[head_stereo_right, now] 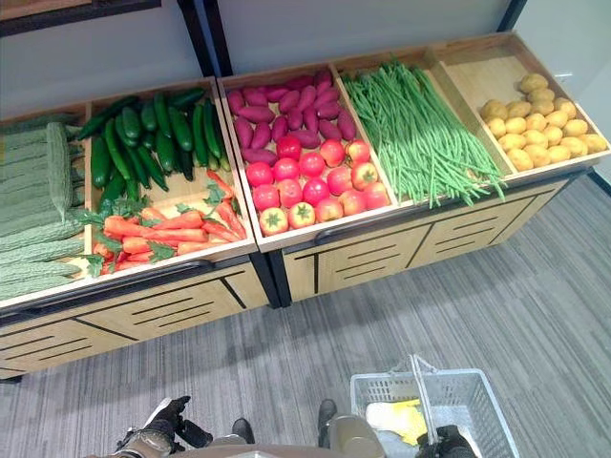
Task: Get the vegetables into the basket
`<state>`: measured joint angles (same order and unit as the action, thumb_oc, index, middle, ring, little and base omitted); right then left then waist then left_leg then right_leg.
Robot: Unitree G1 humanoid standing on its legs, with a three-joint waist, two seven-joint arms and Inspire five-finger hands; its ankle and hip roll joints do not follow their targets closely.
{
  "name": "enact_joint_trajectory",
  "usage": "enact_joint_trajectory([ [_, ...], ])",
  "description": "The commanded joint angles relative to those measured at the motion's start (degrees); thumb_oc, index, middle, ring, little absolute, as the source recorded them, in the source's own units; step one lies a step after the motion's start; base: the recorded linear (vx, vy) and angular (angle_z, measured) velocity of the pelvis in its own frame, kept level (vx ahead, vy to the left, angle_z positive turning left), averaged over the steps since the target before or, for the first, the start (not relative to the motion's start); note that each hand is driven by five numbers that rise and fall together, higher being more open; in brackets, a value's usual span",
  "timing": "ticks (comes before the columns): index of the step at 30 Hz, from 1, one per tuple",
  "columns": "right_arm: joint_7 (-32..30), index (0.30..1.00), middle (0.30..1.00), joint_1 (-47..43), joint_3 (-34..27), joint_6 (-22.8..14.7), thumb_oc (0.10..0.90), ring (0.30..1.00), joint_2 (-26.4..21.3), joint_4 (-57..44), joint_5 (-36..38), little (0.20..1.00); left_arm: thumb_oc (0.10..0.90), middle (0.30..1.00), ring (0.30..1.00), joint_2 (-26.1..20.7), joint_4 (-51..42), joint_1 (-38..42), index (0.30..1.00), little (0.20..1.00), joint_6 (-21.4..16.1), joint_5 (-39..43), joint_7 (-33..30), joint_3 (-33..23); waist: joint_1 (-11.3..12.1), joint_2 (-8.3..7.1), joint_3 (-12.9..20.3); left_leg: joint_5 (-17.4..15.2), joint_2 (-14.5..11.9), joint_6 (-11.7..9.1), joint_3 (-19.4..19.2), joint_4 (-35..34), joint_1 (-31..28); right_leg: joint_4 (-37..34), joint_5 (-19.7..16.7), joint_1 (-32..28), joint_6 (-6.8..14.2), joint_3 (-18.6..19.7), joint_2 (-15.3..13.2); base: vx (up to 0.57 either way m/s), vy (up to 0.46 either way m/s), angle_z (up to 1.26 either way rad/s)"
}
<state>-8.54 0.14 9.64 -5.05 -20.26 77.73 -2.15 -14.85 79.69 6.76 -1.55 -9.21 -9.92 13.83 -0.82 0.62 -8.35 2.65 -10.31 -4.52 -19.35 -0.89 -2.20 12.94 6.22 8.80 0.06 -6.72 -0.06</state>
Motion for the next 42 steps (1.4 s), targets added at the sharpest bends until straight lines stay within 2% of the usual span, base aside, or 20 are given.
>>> enact_joint_trajectory([
  [1,-0.5,0.3,0.3,-0.9,3.1,-1.4,0.4,0.3,0.5,1.5,0.6,0.3,0.9,1.0,1.0,-4.1,2.9,-0.9,1.0,1.0,0.6,-2.4,-0.6,-0.4,1.1,-4.44,2.1,-0.1,1.0,-1.4,4.3,-4.1,-0.3,-16.6,-13.4,-6.7,9.1,1.4,-9.5,0.03,0.006,-0.01],
  [18,-0.8,0.3,0.3,-0.9,3.5,-1.3,0.4,0.3,0.6,2.2,-0.9,0.3,0.9,1.0,1.0,-3.7,1.9,-0.6,1.0,1.0,-0.1,-1.9,-0.9,0.2,1.0,-3.93,2.3,-1.3,1.7,-1.1,3.4,-4.1,-2.4,-15.5,-12.9,-7.0,9.3,2.5,-10.1,0.03,0.011,-0.03],
  [24,-1.2,0.3,0.3,-1.4,3.4,-0.9,0.4,0.3,-0.4,1.9,-1.0,0.3,0.9,1.0,1.0,-4.2,1.0,0.6,1.0,1.0,0.0,-1.4,-1.3,1.2,0.9,-3.0,0.8,-0.3,0.6,-1.3,3.9,-4.1,-2.3,-9.8,-10.0,-4.4,8.1,3.5,-9.1,0.01,-0.049,-0.04],
  [34,-1.7,0.3,0.3,-1.8,3.4,-1.1,0.4,0.3,-1.5,1.6,-1.1,0.3,0.9,1.0,1.0,-4.1,0.3,1.3,1.0,1.0,-0.1,-1.3,-1.7,2.0,0.8,-1.71,-0.1,1.4,-1.6,-2.2,5.0,-3.5,-2.0,-6.8,-6.9,-3.5,6.4,2.6,-6.6,0.03,-0.089,0.01],
  [42,-2.9,0.3,0.3,-2.6,3.3,-1.6,0.4,0.3,-2.9,0.6,-0.5,0.3,0.9,1.0,1.0,-4.0,-2.0,3.2,1.0,1.0,-0.6,-1.3,-2.9,4.1,0.1,0.1,-2.1,2.1,-3.3,-2.9,6.6,1.6,1.8,-2.2,-3.8,-1.3,4.1,2.0,-5.7,-0.01,-0.101,0.06],
])
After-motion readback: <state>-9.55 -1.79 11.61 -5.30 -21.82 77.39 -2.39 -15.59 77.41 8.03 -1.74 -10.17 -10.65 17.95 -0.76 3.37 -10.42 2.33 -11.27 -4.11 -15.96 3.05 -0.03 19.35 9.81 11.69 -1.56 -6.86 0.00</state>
